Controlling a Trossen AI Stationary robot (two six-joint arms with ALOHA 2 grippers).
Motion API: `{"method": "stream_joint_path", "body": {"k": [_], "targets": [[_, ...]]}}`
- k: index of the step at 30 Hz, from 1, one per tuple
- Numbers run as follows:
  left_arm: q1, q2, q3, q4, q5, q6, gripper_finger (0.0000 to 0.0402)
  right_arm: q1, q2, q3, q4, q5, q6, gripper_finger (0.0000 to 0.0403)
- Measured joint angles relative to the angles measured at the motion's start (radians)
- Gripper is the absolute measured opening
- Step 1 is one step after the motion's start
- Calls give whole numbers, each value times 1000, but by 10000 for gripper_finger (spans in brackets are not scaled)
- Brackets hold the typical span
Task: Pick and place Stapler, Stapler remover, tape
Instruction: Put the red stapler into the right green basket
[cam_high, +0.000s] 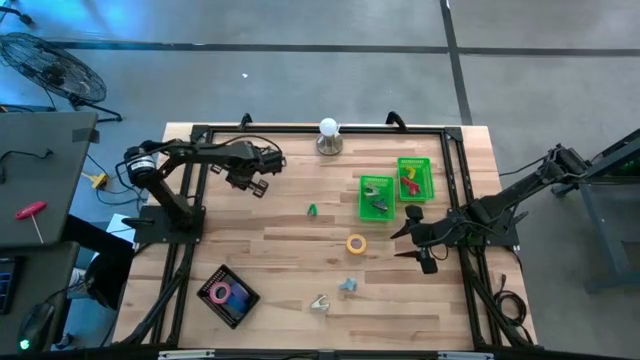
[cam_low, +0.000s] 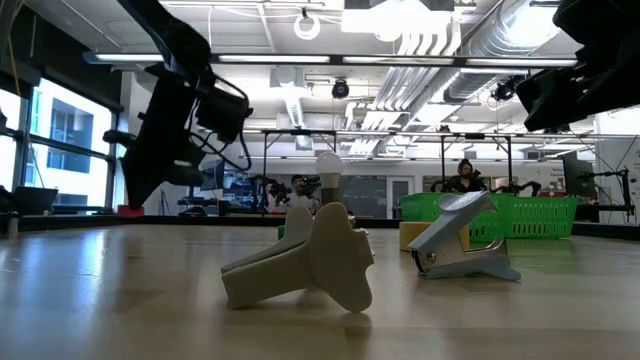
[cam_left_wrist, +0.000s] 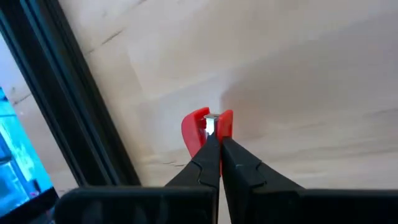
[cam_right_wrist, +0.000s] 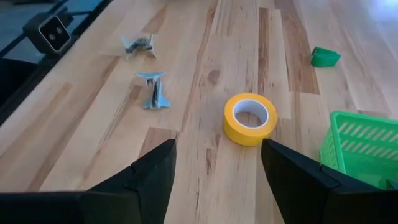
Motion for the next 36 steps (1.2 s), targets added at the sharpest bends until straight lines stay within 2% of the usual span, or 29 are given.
{"method": "stream_joint_path", "body": {"k": [6, 8, 13, 20, 24, 28, 31, 36], "targets": [[-90, -72, 97, 33, 9, 21, 0, -1, -3, 0, 33, 1, -7, 228], [-125, -107, 122, 101, 32, 45, 0, 0, -3, 0, 33, -1, -8, 228], [-243, -231, 143, 416, 141, 177, 0, 0, -2, 0, 50, -3, 60, 228], [-486, -335, 147, 884, 246, 521, 0, 0, -1, 0, 193, 0, 66, 228], [-592, -329, 146, 1008, 260, 661, 0, -1, -1, 0, 339, 1, -7, 228], [-646, -272, 146, 1105, 262, 709, 0, -1, -1, 1, 486, -2, -38, 228], [-664, -214, 146, 1214, 270, 750, 0, -1, -2, 1, 546, -3, -88, 228], [-646, -87, 146, 1438, 346, 800, 0, -1, -1, 1, 569, 11, -124, 228]]}}
